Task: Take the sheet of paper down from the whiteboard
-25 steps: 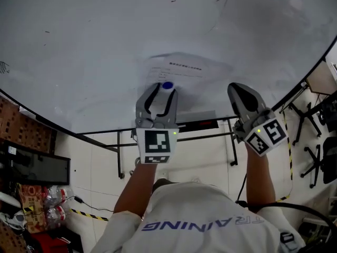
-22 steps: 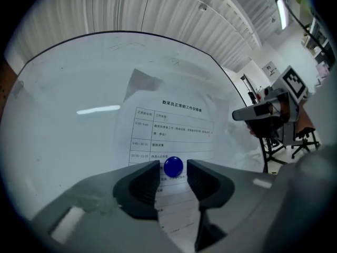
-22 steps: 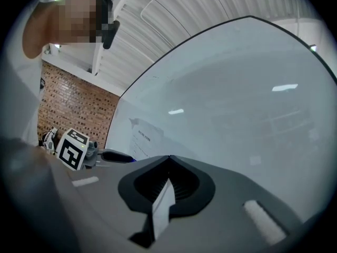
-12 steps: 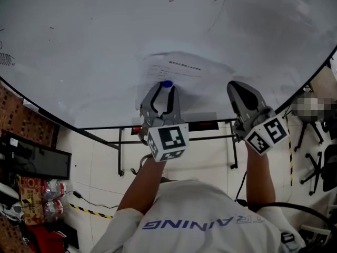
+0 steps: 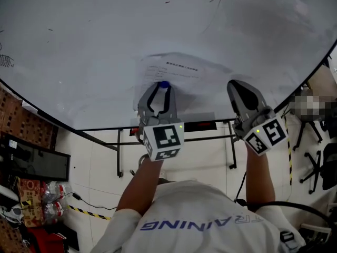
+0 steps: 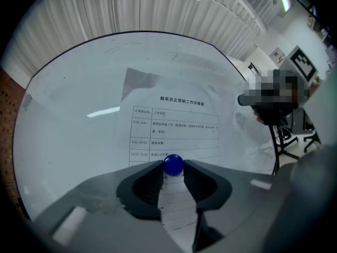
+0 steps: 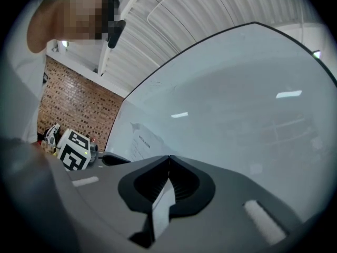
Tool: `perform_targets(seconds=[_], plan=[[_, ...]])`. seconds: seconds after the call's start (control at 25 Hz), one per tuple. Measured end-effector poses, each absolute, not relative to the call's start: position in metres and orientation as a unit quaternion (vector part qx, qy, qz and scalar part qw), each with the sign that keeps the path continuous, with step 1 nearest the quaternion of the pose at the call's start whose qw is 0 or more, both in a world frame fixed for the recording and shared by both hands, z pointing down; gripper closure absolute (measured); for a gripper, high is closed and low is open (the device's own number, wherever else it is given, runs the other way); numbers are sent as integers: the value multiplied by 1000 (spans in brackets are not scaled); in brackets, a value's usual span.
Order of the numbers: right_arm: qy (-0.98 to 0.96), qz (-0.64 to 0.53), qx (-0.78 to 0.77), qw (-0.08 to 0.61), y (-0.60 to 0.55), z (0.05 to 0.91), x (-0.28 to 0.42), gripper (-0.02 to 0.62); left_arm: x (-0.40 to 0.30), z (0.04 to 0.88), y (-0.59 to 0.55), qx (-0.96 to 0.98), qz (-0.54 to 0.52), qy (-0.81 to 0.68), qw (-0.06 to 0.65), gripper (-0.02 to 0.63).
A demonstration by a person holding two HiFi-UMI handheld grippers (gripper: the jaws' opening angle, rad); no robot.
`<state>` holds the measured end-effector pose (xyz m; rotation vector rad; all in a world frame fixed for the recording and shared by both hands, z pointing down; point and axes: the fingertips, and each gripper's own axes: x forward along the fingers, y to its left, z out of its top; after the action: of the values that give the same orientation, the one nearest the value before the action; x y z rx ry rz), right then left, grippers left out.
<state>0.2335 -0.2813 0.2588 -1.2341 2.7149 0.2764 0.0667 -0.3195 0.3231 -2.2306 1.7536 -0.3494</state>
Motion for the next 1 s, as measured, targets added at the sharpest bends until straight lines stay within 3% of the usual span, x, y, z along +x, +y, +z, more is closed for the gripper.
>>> perform_targets(seconds=[0.04, 0.16, 0.24, 0.4, 0.44, 0.48, 0.52, 1.0], plan=[[904, 101, -410, 67, -281, 259, 232, 581, 66, 323, -319, -775, -119, 605, 139, 477], [907, 116, -403, 42, -280, 262, 225, 443, 66, 322, -319, -780, -115, 600, 137, 477], [908, 120, -400, 33, -282, 263, 219, 411, 66, 323, -319, -783, -114, 597, 134, 477], [907, 133, -398, 44, -285, 251, 210, 417, 66, 319, -319, -791, -109, 588, 133, 477], [905, 134, -402, 45, -287, 248, 210, 451, 66, 316, -318, -793, -109, 584, 135, 477], [902, 132, -408, 45, -288, 247, 211, 539, 66, 314, -318, -796, -109, 580, 136, 477], [901, 128, -412, 44, -289, 246, 212, 586, 66, 314, -318, -799, -107, 577, 133, 477], [887, 101, -450, 31, -280, 264, 229, 588, 61, 325, -307, -858, -49, 507, 69, 477]])
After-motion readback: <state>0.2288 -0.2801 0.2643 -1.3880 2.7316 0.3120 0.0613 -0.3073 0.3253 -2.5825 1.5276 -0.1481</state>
